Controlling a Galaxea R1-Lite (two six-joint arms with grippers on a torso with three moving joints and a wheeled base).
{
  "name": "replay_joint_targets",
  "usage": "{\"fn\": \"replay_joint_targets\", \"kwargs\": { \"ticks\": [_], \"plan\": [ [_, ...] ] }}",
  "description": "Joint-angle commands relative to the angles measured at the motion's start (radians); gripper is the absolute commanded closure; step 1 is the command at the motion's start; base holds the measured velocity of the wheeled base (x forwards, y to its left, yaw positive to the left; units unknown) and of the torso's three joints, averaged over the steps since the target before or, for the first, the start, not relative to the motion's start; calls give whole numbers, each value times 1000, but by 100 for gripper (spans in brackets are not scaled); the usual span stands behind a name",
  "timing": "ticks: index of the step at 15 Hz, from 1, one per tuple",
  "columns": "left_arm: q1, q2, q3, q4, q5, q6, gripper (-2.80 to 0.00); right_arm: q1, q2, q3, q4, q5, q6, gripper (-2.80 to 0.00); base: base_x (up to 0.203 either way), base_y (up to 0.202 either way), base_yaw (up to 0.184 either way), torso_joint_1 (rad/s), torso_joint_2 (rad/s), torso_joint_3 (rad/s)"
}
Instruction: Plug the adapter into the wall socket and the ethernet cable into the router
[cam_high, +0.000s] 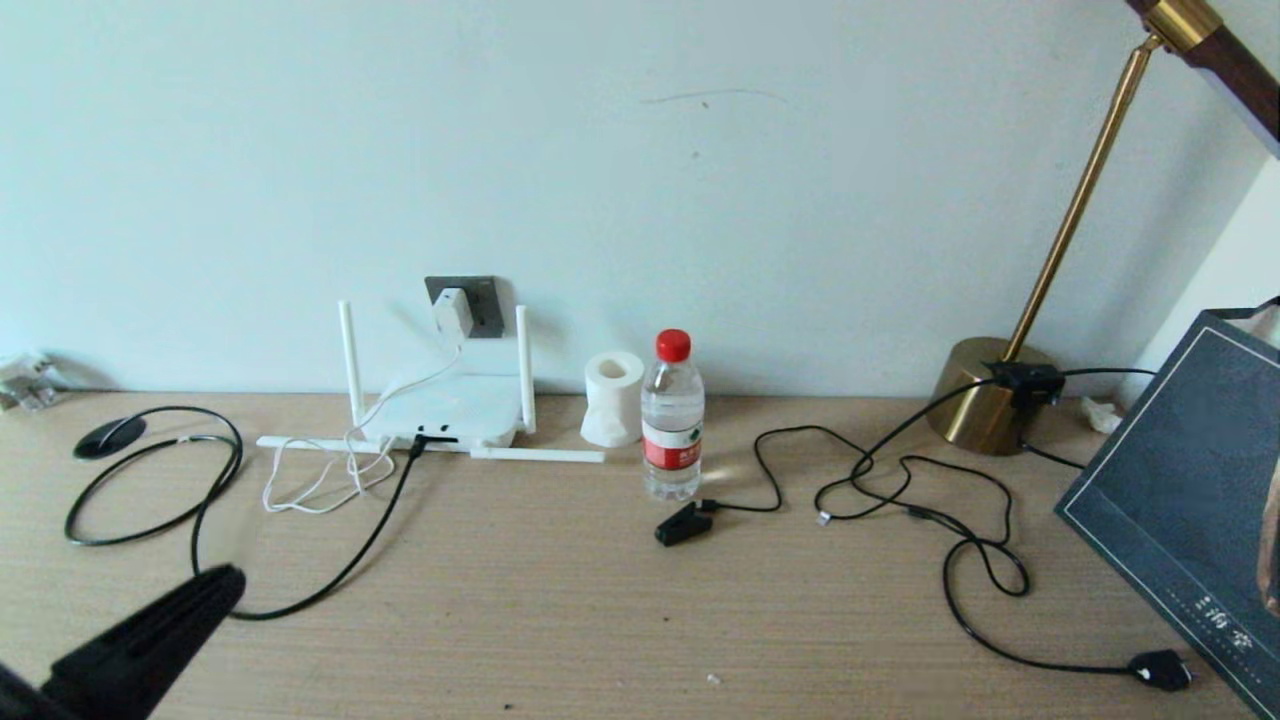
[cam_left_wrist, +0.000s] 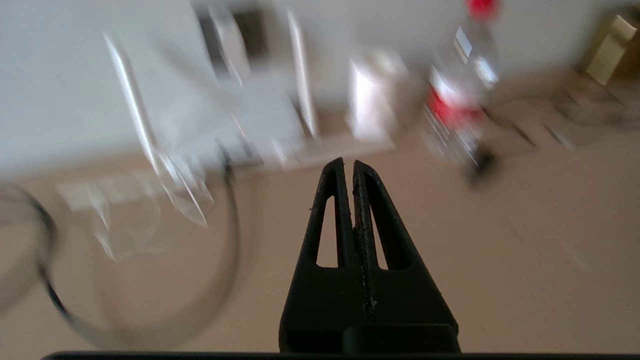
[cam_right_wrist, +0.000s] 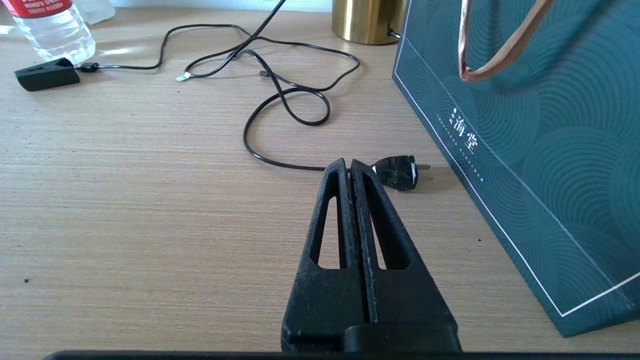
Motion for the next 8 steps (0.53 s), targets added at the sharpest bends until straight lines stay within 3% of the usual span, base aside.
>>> {"fn": "replay_joint_targets", "kwargs": {
  "ticks": [1,3,5,6,8],
  "plan": [
    [-20,-193,33,333,-158,-95,0,0,1,0,0,0,0,0,0,0,0,0,0,0],
    [-24,-278,38,640,-239,-111,0,0,1,0,0,0,0,0,0,0,0,0,0,0],
    [-23,-357,-7,913,-195,-132,0,0,1,0,0,0,0,0,0,0,0,0,0,0],
    [-8,-394,-15,949,-141,-136,0,0,1,0,0,0,0,0,0,0,0,0,0,0],
    [101,-474,-21,975,-141,-102,0,0,1,0,0,0,0,0,0,0,0,0,0,0]
  ]
}}
